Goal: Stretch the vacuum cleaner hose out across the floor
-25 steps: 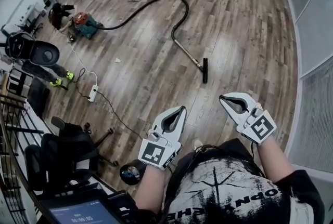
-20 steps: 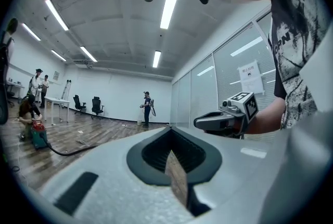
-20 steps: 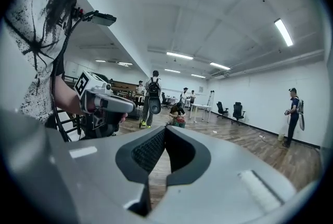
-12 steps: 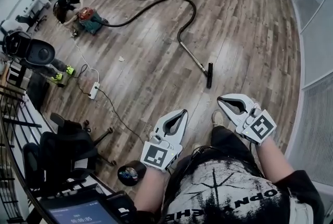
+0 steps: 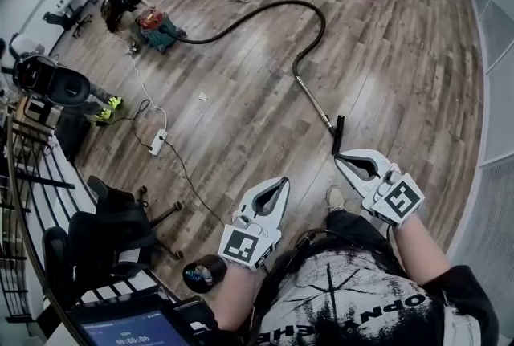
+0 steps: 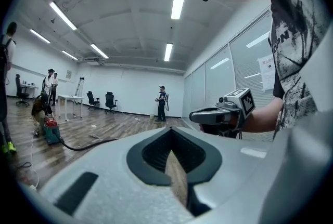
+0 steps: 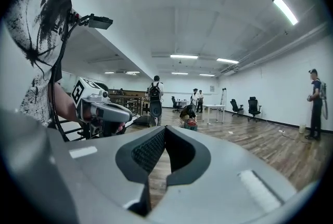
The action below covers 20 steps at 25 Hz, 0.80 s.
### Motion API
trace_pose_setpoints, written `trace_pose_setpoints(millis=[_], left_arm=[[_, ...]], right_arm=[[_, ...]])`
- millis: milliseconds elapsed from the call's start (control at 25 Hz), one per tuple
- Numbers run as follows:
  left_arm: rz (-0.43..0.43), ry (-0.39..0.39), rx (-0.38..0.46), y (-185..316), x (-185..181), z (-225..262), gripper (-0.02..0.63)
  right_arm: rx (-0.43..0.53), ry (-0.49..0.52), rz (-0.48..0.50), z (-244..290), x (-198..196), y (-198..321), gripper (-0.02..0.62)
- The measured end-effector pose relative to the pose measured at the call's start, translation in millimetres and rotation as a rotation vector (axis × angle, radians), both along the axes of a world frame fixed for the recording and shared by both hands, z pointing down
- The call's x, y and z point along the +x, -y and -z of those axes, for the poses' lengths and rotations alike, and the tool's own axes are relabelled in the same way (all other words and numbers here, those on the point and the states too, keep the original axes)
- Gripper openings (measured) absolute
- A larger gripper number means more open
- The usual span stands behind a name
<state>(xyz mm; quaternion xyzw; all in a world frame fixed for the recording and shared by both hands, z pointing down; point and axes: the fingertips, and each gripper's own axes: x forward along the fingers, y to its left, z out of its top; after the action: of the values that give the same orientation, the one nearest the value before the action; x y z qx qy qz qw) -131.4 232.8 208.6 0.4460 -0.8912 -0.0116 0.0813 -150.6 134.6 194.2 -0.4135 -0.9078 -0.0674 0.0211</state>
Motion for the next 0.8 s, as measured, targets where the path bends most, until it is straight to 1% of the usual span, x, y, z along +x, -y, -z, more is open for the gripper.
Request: trace_pose_setpoints(millis=[80,240,360,440,520,640,800], left_arm=[[0.021,-0.017,0.014,10,-14,8,-0.002],[0.073,-0.091,0.101,35,-65,14,-0.001],[0.091,-0.083,0.087,57,-101,15,0.000],[0.113,-0.074,0.079,69,-122,18,0.000],[0.135,-0.074,0.071,78,-139,19,-0.001],[0.149,-0.068,0.052,91,-158,18,0.000],[0.167,-0.064,0.051,105,-179,15,0.000]], right_arm=[[0.001,-0.003,0.011,7,-13,14,0.006],[-0.005,-0.044,0.012,-3,-63,57,0.006],[-0.027,-0.063,0.007,-10,-102,88,0.006],[-0.031,-0.081,0.004,-12,-121,105,0.006],[-0.021,-0.074,0.016,-13,-138,118,0.006],[-0.025,-0.068,0.031,-19,-156,132,0.006],[-0.044,-0.107,0.032,-29,-178,150,0.006]])
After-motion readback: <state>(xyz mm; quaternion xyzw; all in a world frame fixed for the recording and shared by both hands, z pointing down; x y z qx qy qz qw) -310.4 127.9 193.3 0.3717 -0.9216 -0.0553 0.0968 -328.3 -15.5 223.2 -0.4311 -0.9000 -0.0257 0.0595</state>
